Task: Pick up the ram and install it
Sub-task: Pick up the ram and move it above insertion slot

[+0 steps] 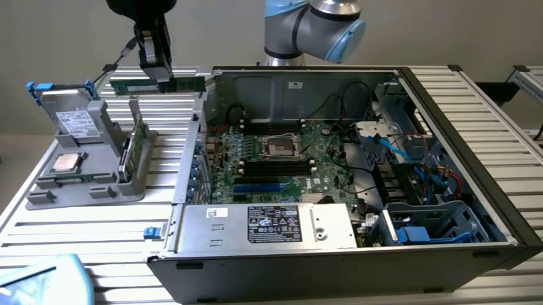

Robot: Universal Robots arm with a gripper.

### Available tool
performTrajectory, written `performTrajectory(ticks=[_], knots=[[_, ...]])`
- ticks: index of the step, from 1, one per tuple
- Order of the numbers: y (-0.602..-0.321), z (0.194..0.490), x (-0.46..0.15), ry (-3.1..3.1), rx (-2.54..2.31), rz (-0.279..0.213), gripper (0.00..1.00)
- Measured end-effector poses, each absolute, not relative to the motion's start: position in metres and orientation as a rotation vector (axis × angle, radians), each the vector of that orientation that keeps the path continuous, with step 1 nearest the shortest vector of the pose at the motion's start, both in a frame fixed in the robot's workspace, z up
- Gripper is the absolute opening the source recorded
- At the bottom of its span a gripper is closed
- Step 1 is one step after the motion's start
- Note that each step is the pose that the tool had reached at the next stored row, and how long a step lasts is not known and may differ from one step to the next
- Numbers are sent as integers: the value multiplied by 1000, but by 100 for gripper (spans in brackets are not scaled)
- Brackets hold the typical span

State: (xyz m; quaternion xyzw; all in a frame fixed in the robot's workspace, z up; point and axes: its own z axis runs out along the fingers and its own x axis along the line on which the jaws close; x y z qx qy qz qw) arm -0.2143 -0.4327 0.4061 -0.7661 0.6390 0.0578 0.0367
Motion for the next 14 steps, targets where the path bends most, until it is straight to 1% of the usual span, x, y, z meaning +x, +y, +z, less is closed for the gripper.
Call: performTrajectory(ticks=[14], knots=[[-434,407,-154,1958,-2353,180,14]])
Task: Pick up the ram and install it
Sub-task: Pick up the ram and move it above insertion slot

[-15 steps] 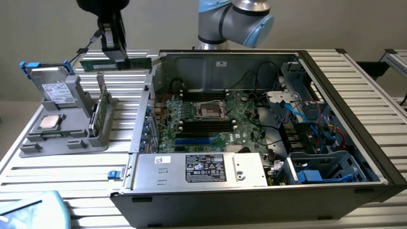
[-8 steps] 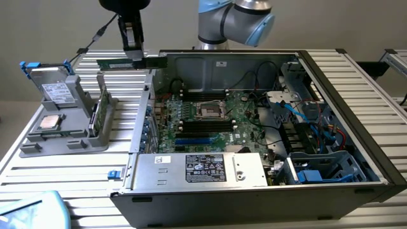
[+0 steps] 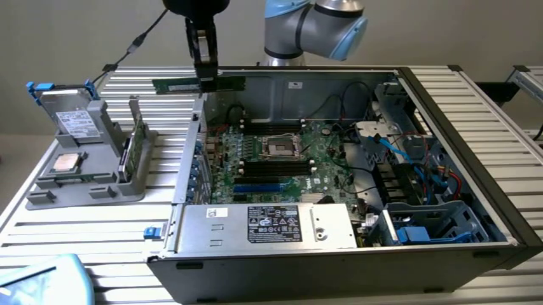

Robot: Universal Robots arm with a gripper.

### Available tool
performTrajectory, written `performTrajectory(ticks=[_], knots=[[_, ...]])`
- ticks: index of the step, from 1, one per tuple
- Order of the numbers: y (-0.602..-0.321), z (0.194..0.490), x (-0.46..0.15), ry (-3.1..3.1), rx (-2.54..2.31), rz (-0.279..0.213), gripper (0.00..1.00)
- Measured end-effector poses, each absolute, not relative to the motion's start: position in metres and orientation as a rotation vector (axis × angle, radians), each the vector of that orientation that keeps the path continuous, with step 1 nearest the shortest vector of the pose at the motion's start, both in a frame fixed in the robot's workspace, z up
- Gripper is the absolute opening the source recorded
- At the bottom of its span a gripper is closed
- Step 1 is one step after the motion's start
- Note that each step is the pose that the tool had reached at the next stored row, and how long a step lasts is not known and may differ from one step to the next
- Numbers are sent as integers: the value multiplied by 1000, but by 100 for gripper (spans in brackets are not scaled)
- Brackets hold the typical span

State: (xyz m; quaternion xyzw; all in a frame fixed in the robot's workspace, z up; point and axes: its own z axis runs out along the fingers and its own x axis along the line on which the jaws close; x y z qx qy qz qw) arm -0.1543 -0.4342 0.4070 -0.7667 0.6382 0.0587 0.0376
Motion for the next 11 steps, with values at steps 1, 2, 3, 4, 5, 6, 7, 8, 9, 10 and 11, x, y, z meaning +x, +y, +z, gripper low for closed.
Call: performTrajectory(ticks=[1,2,3,4,5,6,7,8,9,10,11], knots=[[-434,407,-151,1959,-2353,179,14],[-434,407,-147,1960,-2354,177,14],[-434,407,-144,1961,-2356,175,14],[-434,407,-141,1964,-2359,171,14],[-434,407,-139,1967,-2363,164,14],[-434,407,-136,1972,-2368,156,14],[-434,406,-134,1977,-2373,149,14],[-434,406,-131,1979,-2375,145,14],[-434,406,-127,1979,-2376,143,14],[-434,405,-124,1979,-2376,142,14],[-434,404,-121,1979,-2375,141,14]])
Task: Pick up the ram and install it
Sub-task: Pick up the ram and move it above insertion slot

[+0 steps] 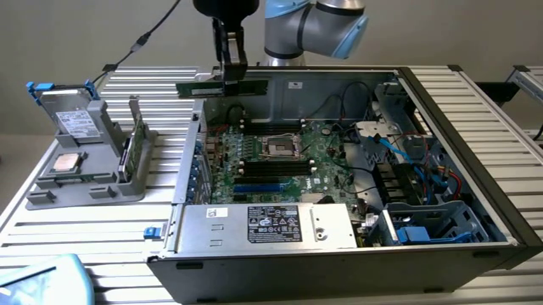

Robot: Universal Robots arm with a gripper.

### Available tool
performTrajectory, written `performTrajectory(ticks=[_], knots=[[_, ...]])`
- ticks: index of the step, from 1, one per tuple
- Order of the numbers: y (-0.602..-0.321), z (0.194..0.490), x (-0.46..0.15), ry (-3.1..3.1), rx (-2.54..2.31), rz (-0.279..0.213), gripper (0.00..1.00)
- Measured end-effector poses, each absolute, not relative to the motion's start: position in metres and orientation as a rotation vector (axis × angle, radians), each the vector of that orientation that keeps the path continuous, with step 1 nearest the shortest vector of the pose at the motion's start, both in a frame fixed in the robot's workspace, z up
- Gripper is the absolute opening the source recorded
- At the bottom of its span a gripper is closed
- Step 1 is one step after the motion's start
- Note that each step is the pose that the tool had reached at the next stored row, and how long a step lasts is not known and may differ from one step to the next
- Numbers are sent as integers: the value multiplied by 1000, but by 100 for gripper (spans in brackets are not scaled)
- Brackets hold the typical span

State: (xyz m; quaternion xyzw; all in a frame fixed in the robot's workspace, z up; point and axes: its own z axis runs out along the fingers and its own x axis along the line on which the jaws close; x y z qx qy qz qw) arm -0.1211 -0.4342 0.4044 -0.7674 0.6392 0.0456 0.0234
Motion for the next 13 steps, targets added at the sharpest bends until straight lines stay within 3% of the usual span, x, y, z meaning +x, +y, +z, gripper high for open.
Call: performTrajectory(ticks=[13], knots=[[-434,395,-93,1979,-2355,110,14]])
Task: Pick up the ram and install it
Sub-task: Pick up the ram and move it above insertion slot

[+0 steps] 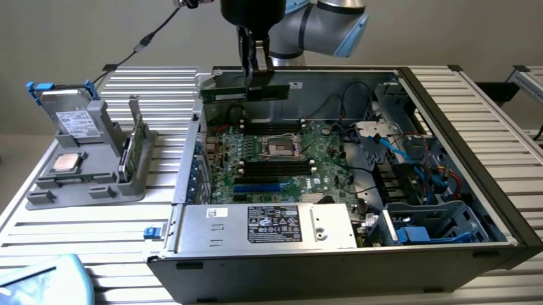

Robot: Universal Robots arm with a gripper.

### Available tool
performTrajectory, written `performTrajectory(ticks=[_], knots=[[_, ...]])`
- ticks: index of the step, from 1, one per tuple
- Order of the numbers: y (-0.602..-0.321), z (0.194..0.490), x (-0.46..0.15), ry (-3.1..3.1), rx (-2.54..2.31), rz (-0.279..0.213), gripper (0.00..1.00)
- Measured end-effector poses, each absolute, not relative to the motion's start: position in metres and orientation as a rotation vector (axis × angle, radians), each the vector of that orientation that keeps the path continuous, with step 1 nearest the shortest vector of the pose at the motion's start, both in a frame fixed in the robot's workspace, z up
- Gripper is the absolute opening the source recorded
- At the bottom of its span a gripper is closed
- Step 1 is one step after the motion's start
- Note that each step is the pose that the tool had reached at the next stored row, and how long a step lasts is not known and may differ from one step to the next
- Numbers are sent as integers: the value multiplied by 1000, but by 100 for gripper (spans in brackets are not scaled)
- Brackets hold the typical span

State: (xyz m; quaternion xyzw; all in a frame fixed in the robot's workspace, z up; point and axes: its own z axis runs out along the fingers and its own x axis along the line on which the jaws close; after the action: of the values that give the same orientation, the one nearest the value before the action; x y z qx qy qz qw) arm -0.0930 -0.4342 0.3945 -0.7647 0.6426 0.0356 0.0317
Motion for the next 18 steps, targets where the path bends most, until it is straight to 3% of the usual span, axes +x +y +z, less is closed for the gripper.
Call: performTrajectory(ticks=[18], knots=[[-434,385,-76,2050,-2304,84,14]])
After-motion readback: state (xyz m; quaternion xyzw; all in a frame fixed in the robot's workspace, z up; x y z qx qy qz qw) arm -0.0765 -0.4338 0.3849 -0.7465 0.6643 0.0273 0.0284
